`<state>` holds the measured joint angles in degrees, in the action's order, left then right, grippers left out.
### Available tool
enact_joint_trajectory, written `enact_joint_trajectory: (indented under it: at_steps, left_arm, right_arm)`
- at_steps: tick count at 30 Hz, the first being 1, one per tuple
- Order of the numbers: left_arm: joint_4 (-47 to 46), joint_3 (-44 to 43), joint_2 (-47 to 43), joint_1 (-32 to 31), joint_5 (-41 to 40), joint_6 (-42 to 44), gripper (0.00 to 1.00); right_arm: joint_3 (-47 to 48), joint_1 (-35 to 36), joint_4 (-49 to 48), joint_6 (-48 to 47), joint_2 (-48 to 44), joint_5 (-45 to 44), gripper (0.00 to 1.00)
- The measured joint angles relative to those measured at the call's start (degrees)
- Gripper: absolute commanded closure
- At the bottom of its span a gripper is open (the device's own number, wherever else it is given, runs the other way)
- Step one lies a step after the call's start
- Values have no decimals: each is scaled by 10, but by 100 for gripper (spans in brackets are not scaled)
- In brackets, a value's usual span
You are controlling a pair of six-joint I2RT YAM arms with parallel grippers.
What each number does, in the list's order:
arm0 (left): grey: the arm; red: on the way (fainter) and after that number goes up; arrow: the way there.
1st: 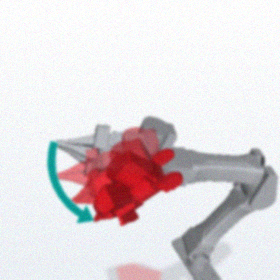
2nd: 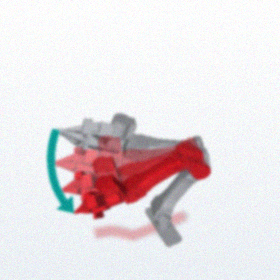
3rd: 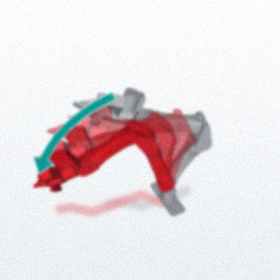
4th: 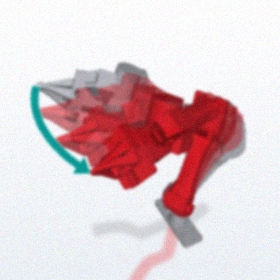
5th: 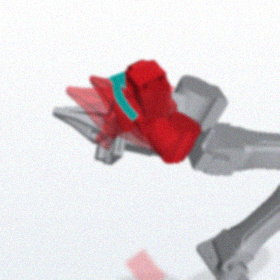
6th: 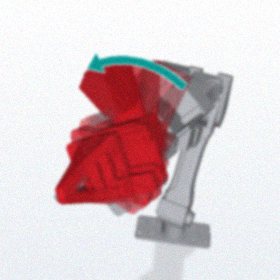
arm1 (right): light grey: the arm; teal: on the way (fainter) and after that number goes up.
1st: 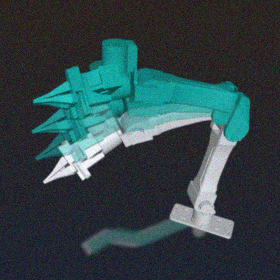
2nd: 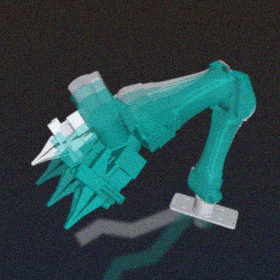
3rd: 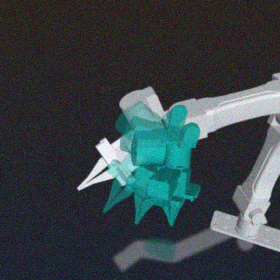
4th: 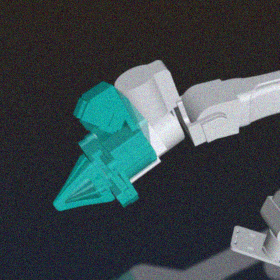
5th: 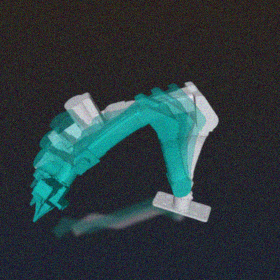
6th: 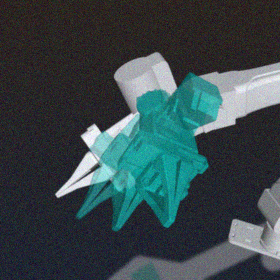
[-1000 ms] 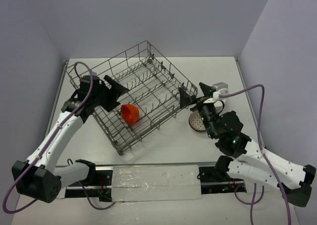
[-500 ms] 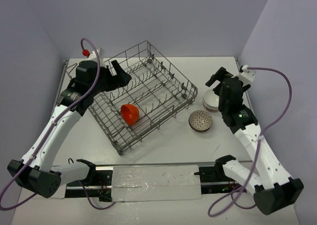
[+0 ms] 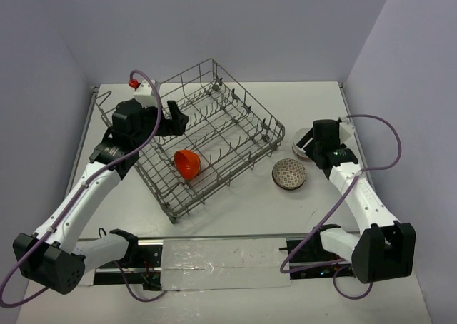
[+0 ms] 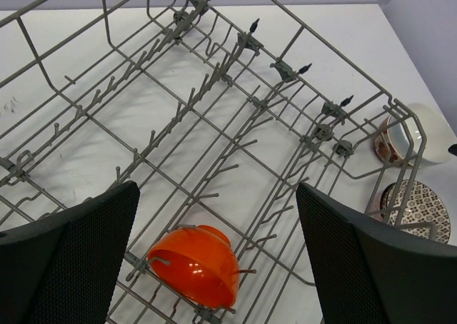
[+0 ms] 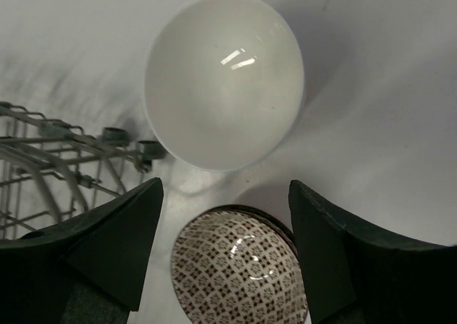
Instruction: Load the bowls into the dish rack
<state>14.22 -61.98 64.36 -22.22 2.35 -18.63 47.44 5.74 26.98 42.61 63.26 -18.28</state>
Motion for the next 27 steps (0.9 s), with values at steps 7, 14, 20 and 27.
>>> enact_joint_trajectory:
  at_steps: [7, 14, 20, 27]
  left_arm:
    - [-30, 42, -9, 0, 9, 17, 3]
    - [-43, 46, -9, 0, 19, 21, 3]
    - [-49, 46, -9, 0, 25, 25, 3]
    - [-50, 46, -8, -1, 39, 25, 4]
  right_arm:
    - [-58, 14, 19, 0, 15, 20, 37]
    - [-79, 30, 27, 0, 29, 27, 52]
    - [-80, 34, 29, -3, 30, 22, 71]
    - [-80, 54, 31, -2, 25, -1, 96]
